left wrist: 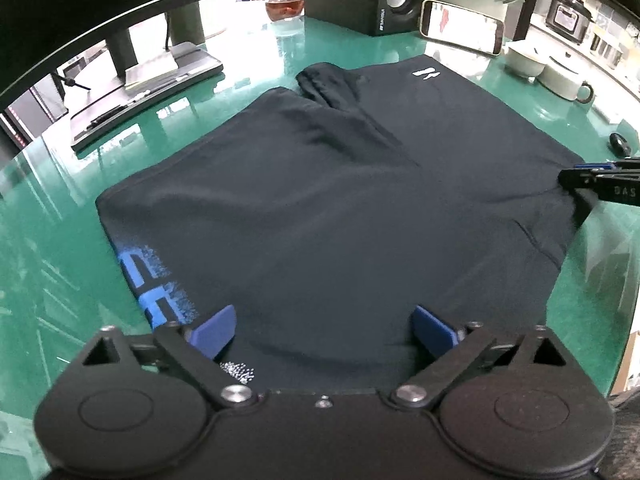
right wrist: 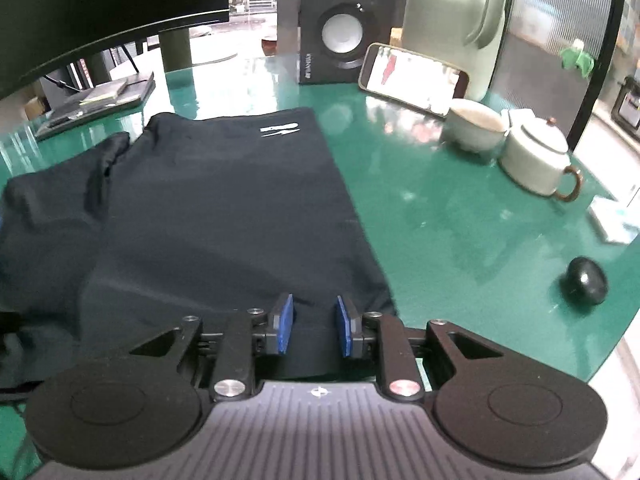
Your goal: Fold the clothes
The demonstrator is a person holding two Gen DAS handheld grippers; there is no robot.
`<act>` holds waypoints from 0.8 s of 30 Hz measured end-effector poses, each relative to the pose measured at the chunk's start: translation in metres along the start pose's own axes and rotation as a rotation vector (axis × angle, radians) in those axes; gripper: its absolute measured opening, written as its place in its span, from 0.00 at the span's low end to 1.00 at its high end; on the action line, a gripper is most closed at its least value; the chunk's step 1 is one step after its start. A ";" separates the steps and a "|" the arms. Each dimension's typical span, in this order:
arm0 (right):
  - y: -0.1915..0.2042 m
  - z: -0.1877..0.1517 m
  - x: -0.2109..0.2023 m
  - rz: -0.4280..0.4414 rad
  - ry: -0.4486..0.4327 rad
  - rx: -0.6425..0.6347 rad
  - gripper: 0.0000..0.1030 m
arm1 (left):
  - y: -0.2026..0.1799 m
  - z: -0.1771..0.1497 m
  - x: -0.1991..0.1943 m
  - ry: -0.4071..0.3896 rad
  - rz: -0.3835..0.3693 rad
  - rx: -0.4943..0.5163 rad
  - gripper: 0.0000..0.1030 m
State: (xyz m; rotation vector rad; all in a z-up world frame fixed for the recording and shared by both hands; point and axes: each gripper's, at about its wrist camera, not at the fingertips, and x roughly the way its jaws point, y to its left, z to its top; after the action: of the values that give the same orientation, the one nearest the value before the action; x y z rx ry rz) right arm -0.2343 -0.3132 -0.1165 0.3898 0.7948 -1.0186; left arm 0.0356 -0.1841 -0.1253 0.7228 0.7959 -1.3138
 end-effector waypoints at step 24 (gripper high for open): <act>0.113 -0.005 -0.035 0.845 0.287 -0.336 0.22 | 0.028 0.001 0.000 0.009 0.059 -0.094 1.00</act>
State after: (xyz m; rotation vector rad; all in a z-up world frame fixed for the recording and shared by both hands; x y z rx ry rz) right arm -0.1475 -0.2336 -0.1013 0.5213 0.9176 -0.0353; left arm 0.0634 -0.1820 -0.1247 0.6731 0.8323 -1.2122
